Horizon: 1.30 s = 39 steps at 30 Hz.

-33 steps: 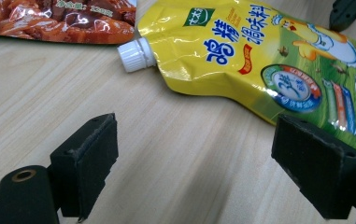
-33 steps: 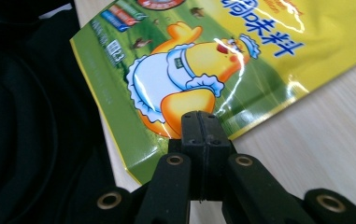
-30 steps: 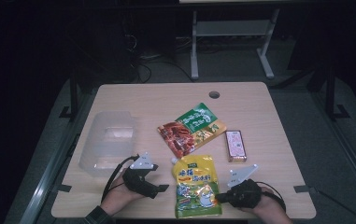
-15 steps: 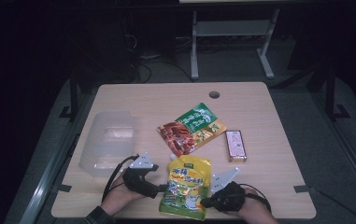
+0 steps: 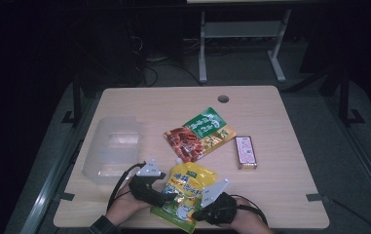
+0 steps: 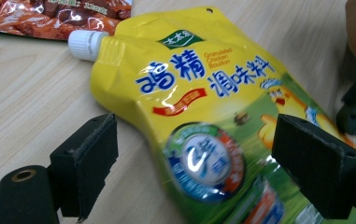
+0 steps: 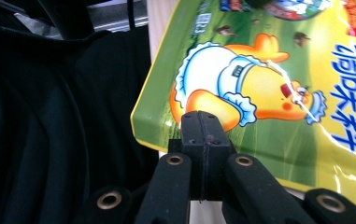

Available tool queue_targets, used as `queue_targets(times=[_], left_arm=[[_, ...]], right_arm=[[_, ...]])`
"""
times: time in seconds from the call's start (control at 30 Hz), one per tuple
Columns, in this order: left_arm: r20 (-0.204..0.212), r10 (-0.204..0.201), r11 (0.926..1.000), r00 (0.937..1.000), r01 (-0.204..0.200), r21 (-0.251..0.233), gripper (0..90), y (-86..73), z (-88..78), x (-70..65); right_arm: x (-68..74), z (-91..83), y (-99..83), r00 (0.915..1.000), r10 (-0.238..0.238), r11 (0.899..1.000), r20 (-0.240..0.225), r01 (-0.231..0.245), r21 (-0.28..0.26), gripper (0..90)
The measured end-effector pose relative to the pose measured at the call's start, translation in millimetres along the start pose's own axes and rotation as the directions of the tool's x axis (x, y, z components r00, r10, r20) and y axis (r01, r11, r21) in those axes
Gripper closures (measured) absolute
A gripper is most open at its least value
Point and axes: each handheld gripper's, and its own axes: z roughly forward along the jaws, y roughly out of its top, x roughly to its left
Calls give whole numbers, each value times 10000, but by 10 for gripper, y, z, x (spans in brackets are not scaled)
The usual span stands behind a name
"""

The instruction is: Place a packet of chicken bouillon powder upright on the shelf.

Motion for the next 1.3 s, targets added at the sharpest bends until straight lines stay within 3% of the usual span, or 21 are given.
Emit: queue_targets(times=[0.27,0.4,0.47,0.5,0.6,0.63,0.7,0.83,1.0,1.17,1.3], left_arm=[[-79,-80,10000,9999,80,-17,137,14,15,6],[-191,-195,9998,9996,194,-44,131,39,57,8],[-242,-218,9998,9995,218,13,131,48,71,10],[-356,-236,9997,9991,240,104,131,65,103,19],[-455,-344,9993,9984,352,157,132,80,134,30],[-553,-339,9989,9979,356,297,132,85,152,52],[-687,-464,9980,9966,493,404,132,85,173,59],[-824,-681,9958,9943,728,548,140,86,200,75],[-708,-1390,9879,9878,1432,594,185,73,192,111],[-814,-1407,9869,9867,1463,674,248,84,187,99],[-700,-1493,9859,9863,1539,660,378,77,171,95]], right_arm=[[26,182,164,9977,-660,9978,-151,659,-69,899],[19,63,127,9985,-530,9983,95,532,-228,898],[8,12,100,9990,-398,9987,213,405,-313,890],[-17,-121,24,9985,35,9993,546,-14,-379,866],[-35,-223,-46,9959,456,9979,787,-417,-495,837],[-80,-341,-147,9904,867,9948,1078,-803,-623,783],[-94,-418,-213,9822,1403,9881,1247,-1308,-812,703],[-155,-547,-342,9690,1815,9810,1673,-1666,-994,583],[-190,-579,-375,9583,2068,9756,1974,-1868,-1152,464],[-196,-567,-361,9550,2133,9743,2059,-1924,-1173,428],[-223,-598,-371,9463,2234,9710,2335,-1951,-1384,396]])
